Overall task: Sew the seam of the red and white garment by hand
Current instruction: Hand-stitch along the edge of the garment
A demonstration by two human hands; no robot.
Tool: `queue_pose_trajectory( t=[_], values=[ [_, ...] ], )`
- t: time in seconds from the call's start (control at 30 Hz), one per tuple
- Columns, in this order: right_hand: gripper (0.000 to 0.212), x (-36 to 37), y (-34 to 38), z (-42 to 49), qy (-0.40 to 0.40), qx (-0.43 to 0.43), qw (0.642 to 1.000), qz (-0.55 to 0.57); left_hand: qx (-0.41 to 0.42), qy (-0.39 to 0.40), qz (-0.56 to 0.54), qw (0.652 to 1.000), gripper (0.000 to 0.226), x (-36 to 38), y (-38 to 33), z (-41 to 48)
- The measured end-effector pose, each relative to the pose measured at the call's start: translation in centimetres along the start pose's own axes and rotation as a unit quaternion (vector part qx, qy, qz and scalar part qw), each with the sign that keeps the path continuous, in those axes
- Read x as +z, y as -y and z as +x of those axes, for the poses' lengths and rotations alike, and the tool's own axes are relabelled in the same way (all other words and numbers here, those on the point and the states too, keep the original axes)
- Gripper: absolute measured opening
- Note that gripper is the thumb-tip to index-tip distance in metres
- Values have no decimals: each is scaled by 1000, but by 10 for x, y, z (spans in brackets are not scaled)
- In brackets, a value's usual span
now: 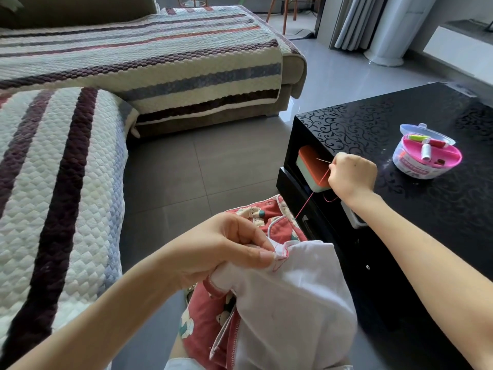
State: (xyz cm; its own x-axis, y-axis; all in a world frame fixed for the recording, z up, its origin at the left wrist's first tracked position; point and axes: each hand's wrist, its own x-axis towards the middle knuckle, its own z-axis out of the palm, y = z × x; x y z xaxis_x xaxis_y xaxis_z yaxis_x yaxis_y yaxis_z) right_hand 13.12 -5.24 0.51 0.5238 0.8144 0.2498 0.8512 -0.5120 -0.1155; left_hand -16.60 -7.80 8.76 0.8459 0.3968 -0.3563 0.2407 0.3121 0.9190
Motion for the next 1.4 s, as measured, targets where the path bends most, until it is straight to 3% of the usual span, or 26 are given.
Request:
queue_pose_trajectory(
  t=[0.07, 0.13, 0.17, 0.23, 0.3, 0.37, 0.43, 0.57, 0.67, 0.73, 0.9, 0.97, 1.03, 1.1, 1.2, 1.27, 1.4],
  values=[
    [22, -1, 1, -5, 42, 17, 999, 21, 3, -1, -14, 1000, 12, 0, 0, 0],
    [23, -15, 13, -17, 82, -11, 981, 173, 6, -9, -18, 1000, 11, -1, -1, 0],
    [22, -29, 22, -29, 119, -38, 950, 286, 5, -15, -17, 1000, 11, -1, -1, 0],
    [18, -62, 41, -57, 250, -105, 841, 469, 3, -22, -16, 1000, 10, -2, -1, 2],
    [19, -83, 50, -80, 367, -172, 758, 510, 4, -21, -15, 1000, 8, -2, -1, 4],
    [30, -87, 53, -90, 424, -215, 730, 491, 10, -17, -14, 1000, 9, -2, -1, 5],
    [46, -83, 51, -91, 443, -223, 721, 484, 14, -16, -13, 1000, 10, -2, -1, 5],
    [15, -87, 50, -91, 464, -216, 688, 515, 13, -18, -18, 1000, 8, -2, 0, 5],
    [11, -90, 49, -88, 460, -205, 676, 539, 13, -11, -8, 1000, 8, -1, 0, 5],
    [14, -93, 52, -83, 429, -206, 706, 525, 8, -1, -5, 1000, 10, 0, -1, 5],
    [16, -80, 50, -57, 223, -220, 876, 367, -6, 2, 4, 1000, 10, 2, 0, 3],
    [18, -75, 50, -56, 159, -227, 906, 320, -6, -9, -1, 1000, 9, 2, 1, 3],
    [16, -72, 53, -61, 127, -233, 911, 316, -6, -6, -3, 1000, 10, 1, 1, 3],
    [11, -74, 55, -69, 154, -229, 883, 381, -3, -2, -5, 1000, 11, 1, 2, 2],
    [20, -82, 50, -83, 299, -224, 778, 506, 9, -17, -25, 999, 11, -1, 4, 2],
    [17, -86, 46, -93, 388, -221, 719, 533, 13, -28, -36, 999, 8, -3, 6, 2],
    [5, -88, 44, -103, 440, -198, 692, 538, 14, -48, -41, 998, 6, -5, 7, 2]
  ],
)
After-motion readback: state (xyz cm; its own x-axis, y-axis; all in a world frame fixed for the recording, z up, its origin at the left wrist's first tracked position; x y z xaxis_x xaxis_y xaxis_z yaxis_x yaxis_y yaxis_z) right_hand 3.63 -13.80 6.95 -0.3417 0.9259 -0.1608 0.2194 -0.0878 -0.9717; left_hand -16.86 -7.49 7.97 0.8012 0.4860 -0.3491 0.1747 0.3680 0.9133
